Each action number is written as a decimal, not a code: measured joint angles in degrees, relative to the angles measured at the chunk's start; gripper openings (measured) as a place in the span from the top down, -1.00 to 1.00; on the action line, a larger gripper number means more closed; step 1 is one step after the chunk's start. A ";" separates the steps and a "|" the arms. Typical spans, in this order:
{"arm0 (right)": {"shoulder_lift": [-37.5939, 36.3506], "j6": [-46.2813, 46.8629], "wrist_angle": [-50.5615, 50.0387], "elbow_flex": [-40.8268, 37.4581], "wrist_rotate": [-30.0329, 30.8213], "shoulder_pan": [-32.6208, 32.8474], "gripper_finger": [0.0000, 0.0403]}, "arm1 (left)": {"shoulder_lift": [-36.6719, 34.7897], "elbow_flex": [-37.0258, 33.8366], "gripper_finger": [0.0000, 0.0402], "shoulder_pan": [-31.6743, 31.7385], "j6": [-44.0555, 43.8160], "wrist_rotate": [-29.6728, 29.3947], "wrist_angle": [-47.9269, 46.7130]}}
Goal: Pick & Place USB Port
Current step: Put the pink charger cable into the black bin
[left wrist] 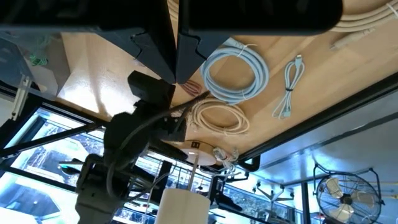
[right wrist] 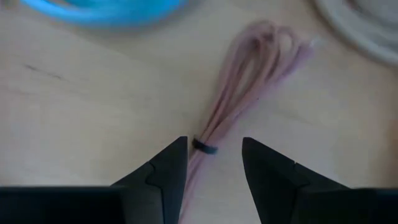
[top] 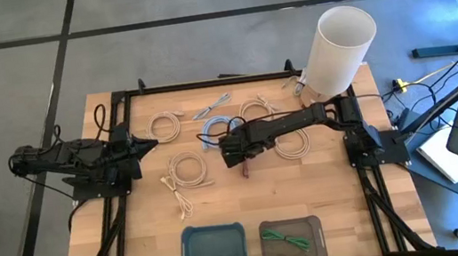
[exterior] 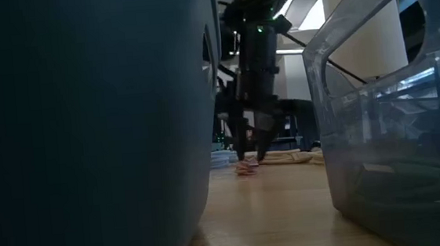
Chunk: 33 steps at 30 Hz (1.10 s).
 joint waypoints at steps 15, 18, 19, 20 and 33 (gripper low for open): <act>-0.59 0.91 6.79 -5.43 -3.11 0.28 0.72 | 0.00 0.00 0.98 0.00 1.06 -0.04 0.02; -0.59 -0.36 6.82 -5.42 -2.39 0.40 0.91 | 0.00 0.00 0.98 0.00 1.02 -0.04 0.02; -0.59 -0.36 6.65 -5.41 -2.28 0.43 0.90 | 0.00 0.00 0.98 0.00 1.04 -0.04 0.02; -0.59 -0.37 6.47 -5.41 -2.25 0.40 0.90 | 0.00 0.02 0.98 0.00 1.02 -0.04 0.02; -11.57 -0.52 -6.66 -4.05 4.09 6.55 0.92 | 0.00 0.00 0.98 0.00 0.91 -0.17 0.02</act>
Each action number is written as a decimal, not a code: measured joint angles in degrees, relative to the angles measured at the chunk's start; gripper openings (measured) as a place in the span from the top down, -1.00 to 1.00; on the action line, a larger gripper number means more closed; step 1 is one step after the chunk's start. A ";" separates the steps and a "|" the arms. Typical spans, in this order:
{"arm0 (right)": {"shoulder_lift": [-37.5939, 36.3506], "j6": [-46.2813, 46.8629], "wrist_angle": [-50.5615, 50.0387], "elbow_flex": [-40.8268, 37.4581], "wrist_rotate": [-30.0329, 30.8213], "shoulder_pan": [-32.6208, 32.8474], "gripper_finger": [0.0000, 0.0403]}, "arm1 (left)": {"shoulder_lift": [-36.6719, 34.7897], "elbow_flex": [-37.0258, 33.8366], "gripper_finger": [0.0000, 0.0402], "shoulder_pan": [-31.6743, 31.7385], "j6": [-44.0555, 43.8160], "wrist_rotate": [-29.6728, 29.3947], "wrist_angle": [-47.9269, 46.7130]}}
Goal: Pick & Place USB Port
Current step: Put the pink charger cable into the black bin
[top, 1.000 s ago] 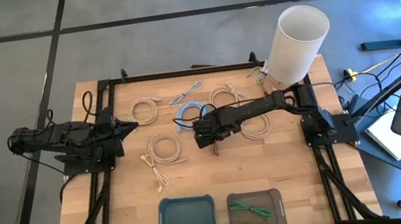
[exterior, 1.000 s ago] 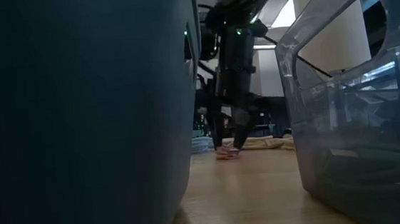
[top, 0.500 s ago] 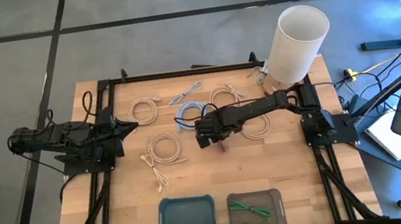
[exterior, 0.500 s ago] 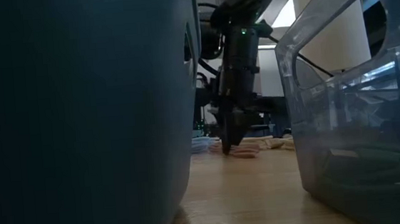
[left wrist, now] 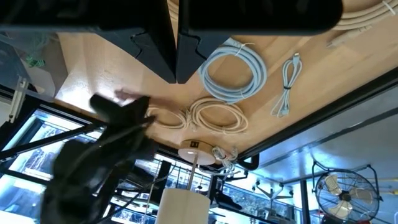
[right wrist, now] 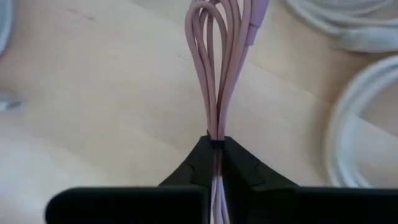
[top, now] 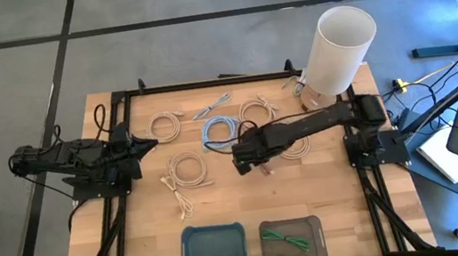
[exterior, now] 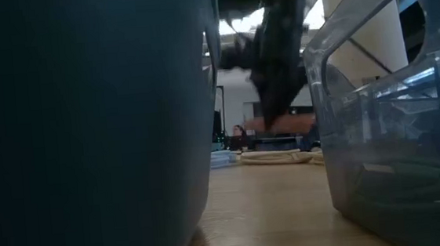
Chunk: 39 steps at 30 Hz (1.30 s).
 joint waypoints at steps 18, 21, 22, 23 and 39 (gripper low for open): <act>-16.15 -20.98 -14.73 25.64 -4.41 19.15 0.92 | -0.02 0.00 0.98 0.01 0.04 -0.83 0.50; -16.08 -23.46 -13.88 27.89 -7.58 22.57 0.92 | -0.02 0.00 0.98 0.02 0.04 -0.79 0.50; -16.08 -23.62 -13.10 27.90 -8.07 23.63 0.92 | -0.02 0.00 0.98 0.02 0.00 -0.81 0.52; -16.05 -23.62 -12.69 27.89 -8.07 24.74 0.92 | 0.00 0.00 0.98 0.00 0.00 -0.79 0.53; -5.98 -20.58 -12.87 17.17 -19.15 32.38 0.92 | 0.00 0.00 0.98 0.01 0.00 -1.77 5.67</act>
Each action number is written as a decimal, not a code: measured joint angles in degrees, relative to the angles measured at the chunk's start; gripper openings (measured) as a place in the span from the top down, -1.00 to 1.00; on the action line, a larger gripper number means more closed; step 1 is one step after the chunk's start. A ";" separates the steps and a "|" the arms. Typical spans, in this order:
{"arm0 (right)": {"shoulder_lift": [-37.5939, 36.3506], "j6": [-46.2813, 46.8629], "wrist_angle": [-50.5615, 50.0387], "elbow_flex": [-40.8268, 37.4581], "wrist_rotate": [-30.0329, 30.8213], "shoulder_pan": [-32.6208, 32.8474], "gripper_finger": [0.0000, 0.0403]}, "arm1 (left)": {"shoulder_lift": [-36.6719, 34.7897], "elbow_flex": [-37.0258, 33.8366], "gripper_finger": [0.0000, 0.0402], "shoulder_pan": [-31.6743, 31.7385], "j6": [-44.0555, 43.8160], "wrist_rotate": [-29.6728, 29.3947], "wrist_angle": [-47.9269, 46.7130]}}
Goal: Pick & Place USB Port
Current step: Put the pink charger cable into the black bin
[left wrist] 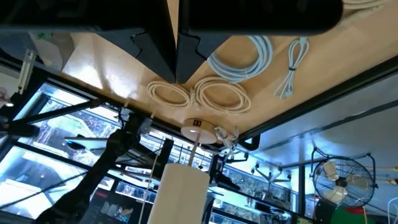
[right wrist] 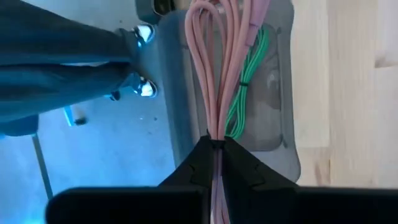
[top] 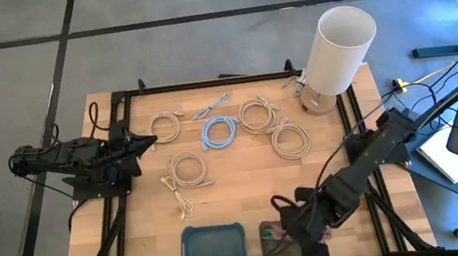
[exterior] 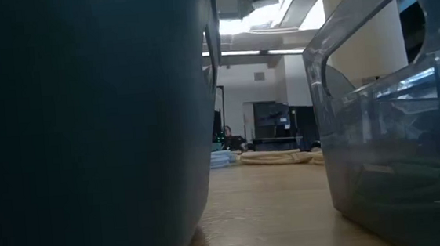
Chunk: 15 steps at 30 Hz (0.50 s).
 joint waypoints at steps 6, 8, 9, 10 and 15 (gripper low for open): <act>0.96 0.00 7.83 -6.16 -0.01 0.05 0.92 | 0.00 0.00 0.98 -0.01 0.00 -0.07 0.86; 0.96 0.00 11.05 -8.35 -0.03 0.05 0.92 | 0.00 0.00 0.98 0.00 -0.20 0.22 0.86; 0.96 0.01 11.77 -9.40 -0.04 0.05 0.92 | 0.00 0.00 0.98 -0.01 -0.95 0.70 0.89; 0.96 0.18 13.07 -10.62 -0.44 0.05 0.92 | 0.00 0.00 0.98 -0.01 -1.81 1.08 0.96; 0.96 2.67 19.17 -16.04 -3.09 0.05 0.92 | 0.00 0.00 0.98 -0.01 -2.86 1.67 1.30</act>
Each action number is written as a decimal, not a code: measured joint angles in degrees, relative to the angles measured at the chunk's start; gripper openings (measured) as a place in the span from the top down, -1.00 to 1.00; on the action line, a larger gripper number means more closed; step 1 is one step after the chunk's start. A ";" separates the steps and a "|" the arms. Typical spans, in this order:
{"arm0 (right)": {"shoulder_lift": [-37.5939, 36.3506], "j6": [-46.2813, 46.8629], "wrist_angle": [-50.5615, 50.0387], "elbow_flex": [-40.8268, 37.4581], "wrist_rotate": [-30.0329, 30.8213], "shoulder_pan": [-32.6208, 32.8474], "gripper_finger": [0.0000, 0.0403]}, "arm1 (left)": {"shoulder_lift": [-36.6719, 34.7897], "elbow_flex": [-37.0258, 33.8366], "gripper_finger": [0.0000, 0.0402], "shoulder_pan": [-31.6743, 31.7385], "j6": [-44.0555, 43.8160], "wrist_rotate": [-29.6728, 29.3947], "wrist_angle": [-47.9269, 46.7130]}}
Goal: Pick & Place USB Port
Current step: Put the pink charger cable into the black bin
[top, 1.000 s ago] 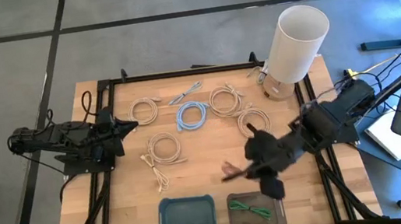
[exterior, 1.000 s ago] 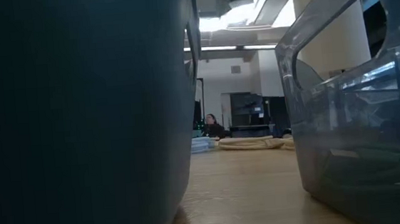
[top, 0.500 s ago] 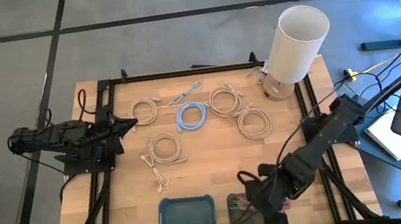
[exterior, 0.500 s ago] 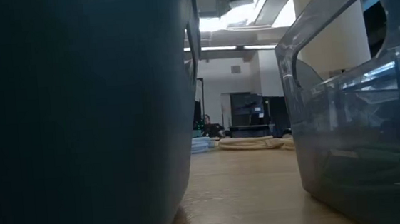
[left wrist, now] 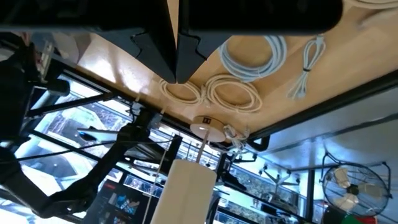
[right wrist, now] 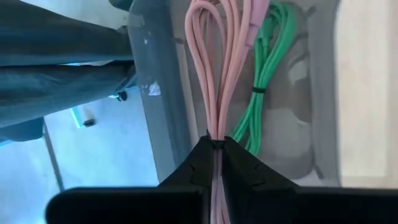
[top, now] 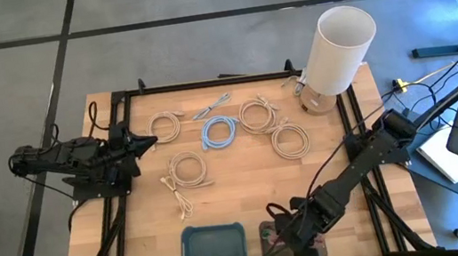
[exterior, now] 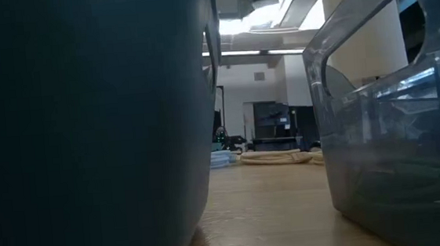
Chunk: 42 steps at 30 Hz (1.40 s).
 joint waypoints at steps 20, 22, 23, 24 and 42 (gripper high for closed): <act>-0.02 1.68 17.42 -13.44 0.70 -1.84 0.92 | 0.00 0.00 0.98 0.00 -2.48 0.18 0.00; -0.04 2.36 19.89 -15.04 0.70 -1.84 0.92 | 0.00 0.00 0.98 0.00 -2.56 0.18 0.00; -0.04 2.80 20.94 -15.80 0.70 -1.84 0.92 | 0.00 0.00 0.98 0.00 -2.56 0.17 0.00; -0.04 2.94 21.66 -16.40 0.68 -1.84 0.92 | 0.00 0.00 0.98 0.00 -2.56 0.10 0.00; 0.17 4.06 29.32 -24.02 -0.69 -1.86 0.86 | 0.00 0.00 0.98 0.00 -2.56 -0.19 0.00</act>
